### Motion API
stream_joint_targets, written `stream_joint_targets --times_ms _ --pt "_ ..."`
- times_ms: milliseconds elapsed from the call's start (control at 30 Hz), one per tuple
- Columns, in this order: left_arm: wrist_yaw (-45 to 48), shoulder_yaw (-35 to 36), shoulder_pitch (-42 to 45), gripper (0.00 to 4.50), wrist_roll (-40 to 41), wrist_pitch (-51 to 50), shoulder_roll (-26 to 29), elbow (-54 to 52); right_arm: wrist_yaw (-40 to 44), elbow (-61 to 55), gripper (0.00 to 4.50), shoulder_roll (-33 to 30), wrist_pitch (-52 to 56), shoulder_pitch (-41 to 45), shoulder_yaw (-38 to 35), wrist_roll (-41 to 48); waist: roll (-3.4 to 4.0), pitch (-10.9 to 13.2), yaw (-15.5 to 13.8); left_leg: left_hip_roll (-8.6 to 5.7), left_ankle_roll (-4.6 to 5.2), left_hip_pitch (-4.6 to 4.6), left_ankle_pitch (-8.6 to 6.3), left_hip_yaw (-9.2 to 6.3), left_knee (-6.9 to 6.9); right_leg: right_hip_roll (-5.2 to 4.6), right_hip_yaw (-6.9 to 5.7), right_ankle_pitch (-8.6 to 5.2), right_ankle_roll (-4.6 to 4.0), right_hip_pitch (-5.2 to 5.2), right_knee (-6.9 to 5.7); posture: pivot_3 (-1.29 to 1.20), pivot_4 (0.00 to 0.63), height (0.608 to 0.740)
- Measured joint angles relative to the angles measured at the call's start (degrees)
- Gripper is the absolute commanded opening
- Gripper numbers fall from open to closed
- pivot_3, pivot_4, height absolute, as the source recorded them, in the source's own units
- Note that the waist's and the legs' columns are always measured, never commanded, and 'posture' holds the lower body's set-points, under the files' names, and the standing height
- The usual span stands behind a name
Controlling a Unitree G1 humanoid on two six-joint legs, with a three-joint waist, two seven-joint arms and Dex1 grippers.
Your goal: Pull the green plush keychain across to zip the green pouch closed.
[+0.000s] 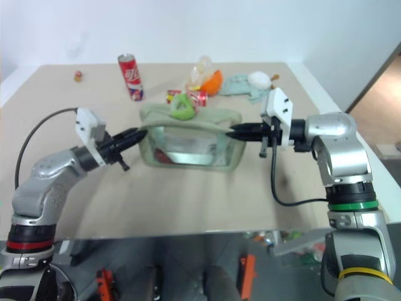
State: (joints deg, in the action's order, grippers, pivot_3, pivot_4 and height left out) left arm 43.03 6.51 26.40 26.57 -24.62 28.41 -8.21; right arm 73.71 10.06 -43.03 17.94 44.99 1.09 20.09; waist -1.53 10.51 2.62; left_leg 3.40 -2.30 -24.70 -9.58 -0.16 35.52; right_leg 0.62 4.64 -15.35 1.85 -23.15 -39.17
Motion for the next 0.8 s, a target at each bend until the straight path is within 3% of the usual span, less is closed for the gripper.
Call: stream_joint_targets --times_ms 200,367,567,700,733,800 --pt "0.20 -0.34 0.28 0.00 -0.20 0.51 0.06 0.44 -2.79 -5.20 2.74 1.57 4.42 1.18 -2.01 4.55 0.00 0.00 0.01 0.01 0.00 0.01 0.00 -0.01 -0.01 0.01 0.00 0.00 0.01 0.00 0.00 0.00 0.150 0.740" --pt "0.25 -0.77 0.71 0.00 0.00 -0.24 0.19 0.25 -9.42 -9.72 4.47 6.99 6.38 6.48 -1.97 6.03 -0.01 -0.01 0.02 0.02 -0.01 0.01 0.01 -0.02 0.00 0.01 -0.03 -0.01 0.04 0.01 0.00 0.00 0.150 0.740" --pt "0.25 -1.48 0.80 0.00 0.08 -0.62 0.20 -0.55 -13.06 -4.99 4.47 14.47 2.76 9.45 2.37 2.38 -0.03 -0.02 -0.12 -0.03 -0.01 -0.06 0.01 -0.03 0.01 -0.04 -0.05 0.02 -0.01 0.00 0.02 0.00 0.150 0.740" --pt "-0.05 -2.41 0.80 0.00 0.23 -0.99 -0.12 -1.65 -12.39 0.99 4.47 16.27 -0.04 10.01 3.90 0.13 -0.03 -0.02 -0.20 -0.06 0.00 -0.13 0.00 -0.04 0.01 -0.07 -0.06 0.05 -0.07 -0.04 0.02 0.00 0.150 0.740" --pt "-0.28 -2.41 0.80 0.00 0.23 -1.04 -0.22 -1.67 -12.08 2.35 3.96 16.32 -0.63 10.06 3.94 -0.34 -0.03 -0.02 -0.20 -0.06 0.00 -0.13 0.00 -0.04 0.00 -0.07 -0.05 0.05 -0.07 -0.06 0.02 0.00 0.150 0.740" --pt "-0.62 -2.41 0.81 0.00 0.23 -1.16 -0.27 -1.79 -11.41 4.34 3.48 16.54 -1.51 10.20 4.15 -1.15 -0.03 -0.02 -0.16 -0.05 0.00 -0.13 0.00 -0.05 -0.01 -0.05 -0.06 0.06 -0.09 -0.08 0.02 0.00 0.150 0.740"
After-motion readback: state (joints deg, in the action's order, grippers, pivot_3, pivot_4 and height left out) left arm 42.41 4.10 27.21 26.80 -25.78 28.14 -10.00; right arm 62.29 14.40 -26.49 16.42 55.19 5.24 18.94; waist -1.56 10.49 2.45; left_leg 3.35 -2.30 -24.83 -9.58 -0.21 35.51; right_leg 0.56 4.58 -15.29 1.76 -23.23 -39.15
